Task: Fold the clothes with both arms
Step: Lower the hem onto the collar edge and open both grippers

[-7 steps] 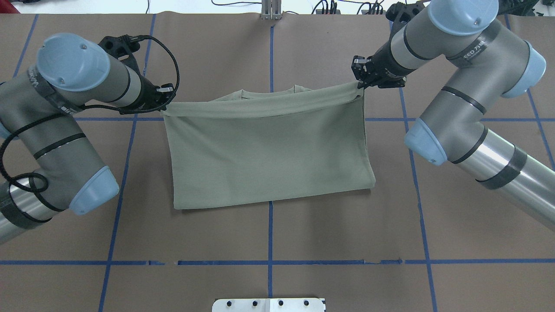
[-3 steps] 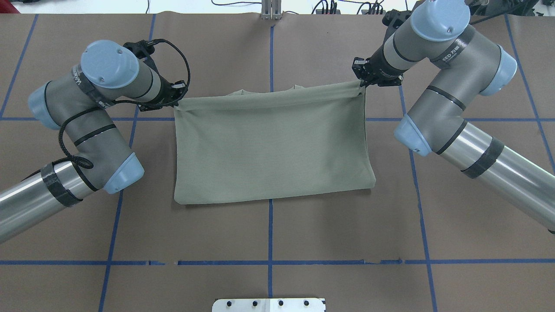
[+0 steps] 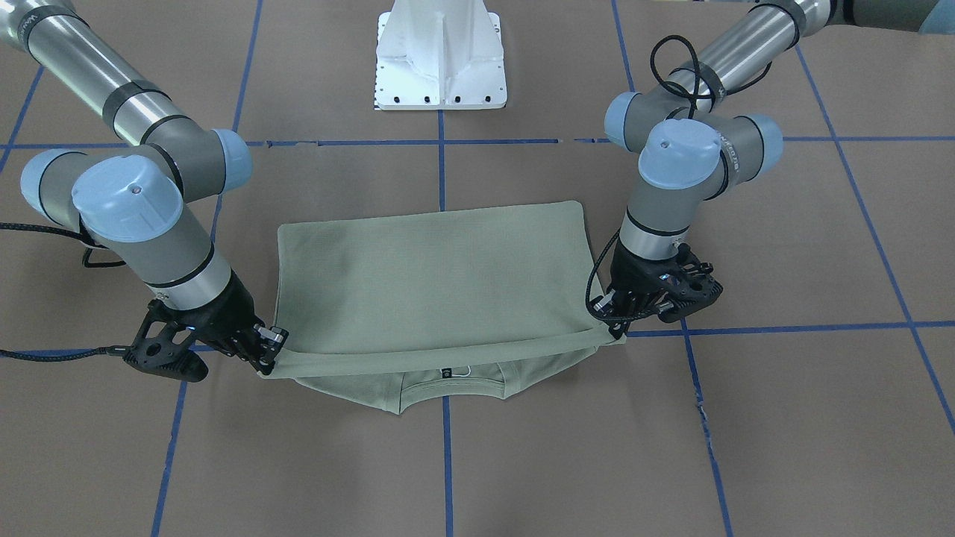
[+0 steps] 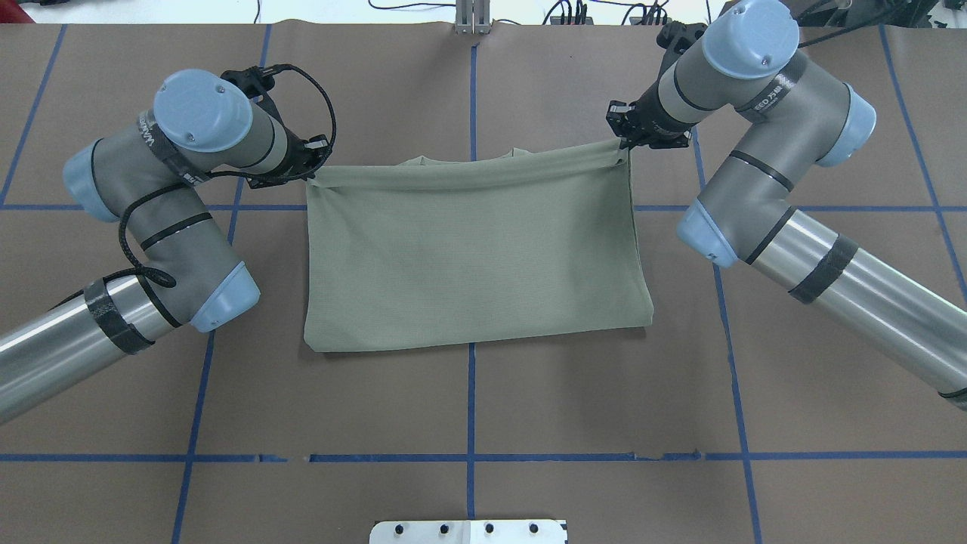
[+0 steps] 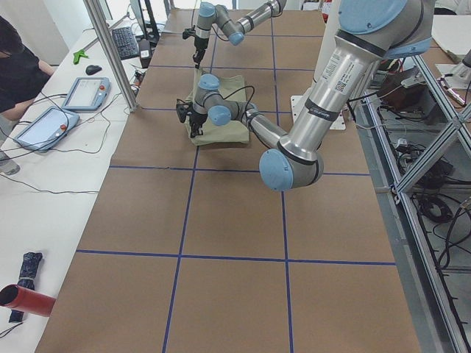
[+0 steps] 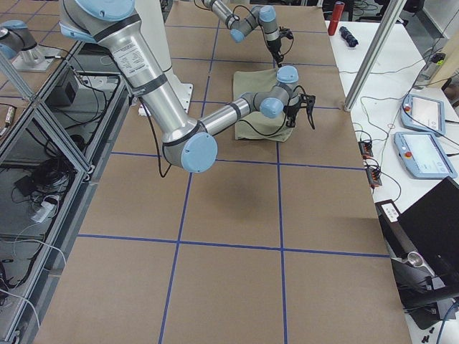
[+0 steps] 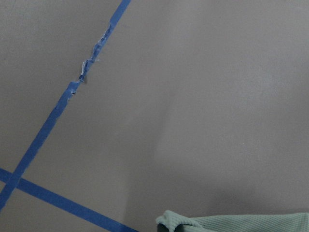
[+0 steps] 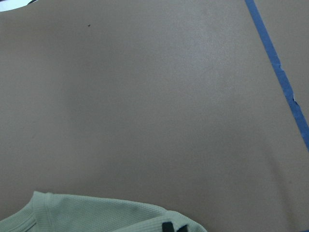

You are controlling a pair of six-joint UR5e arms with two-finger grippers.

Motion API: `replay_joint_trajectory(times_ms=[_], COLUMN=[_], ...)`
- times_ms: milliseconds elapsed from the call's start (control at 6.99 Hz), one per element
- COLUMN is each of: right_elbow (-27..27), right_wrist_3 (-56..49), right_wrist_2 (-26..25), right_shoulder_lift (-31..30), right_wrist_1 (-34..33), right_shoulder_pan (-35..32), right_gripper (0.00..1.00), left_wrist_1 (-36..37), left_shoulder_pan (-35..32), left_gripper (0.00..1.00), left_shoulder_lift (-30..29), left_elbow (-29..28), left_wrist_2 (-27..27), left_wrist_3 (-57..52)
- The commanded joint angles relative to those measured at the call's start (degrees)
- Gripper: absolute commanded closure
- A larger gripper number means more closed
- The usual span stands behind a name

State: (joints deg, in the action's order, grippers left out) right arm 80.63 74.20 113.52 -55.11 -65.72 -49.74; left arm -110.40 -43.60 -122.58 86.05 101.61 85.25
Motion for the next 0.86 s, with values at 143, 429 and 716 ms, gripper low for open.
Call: replay_joint_trajectory(times_ms=[143,429,716], right_elbow=[-0.12,0.31,4.33], right_wrist_3=[-0.1,-2.28,-1.78], right_wrist_2=[0.04,1.0,1.79], right_shoulder_lift=[1.14,1.14,-0.95], right_wrist_1=[0.51,0.51,0.68], right_shoulder_pan=[0.78,1.05,2.53], right_gripper=[0.5,0.0,0.0], left_wrist_1=[-0.17,-0.08,0.01], left_shoulder_pan=[0.09,-0.17,-0.35], left_gripper=[0.33,0.0,0.0], left_shoulder_lift=[-0.47,-0.3,-0.03], left_elbow=[-0.45,-0.89,-0.63], left_wrist_2=[-0.1,-0.1,-0.01], left_wrist_3=[-0.43,-3.06,-4.56])
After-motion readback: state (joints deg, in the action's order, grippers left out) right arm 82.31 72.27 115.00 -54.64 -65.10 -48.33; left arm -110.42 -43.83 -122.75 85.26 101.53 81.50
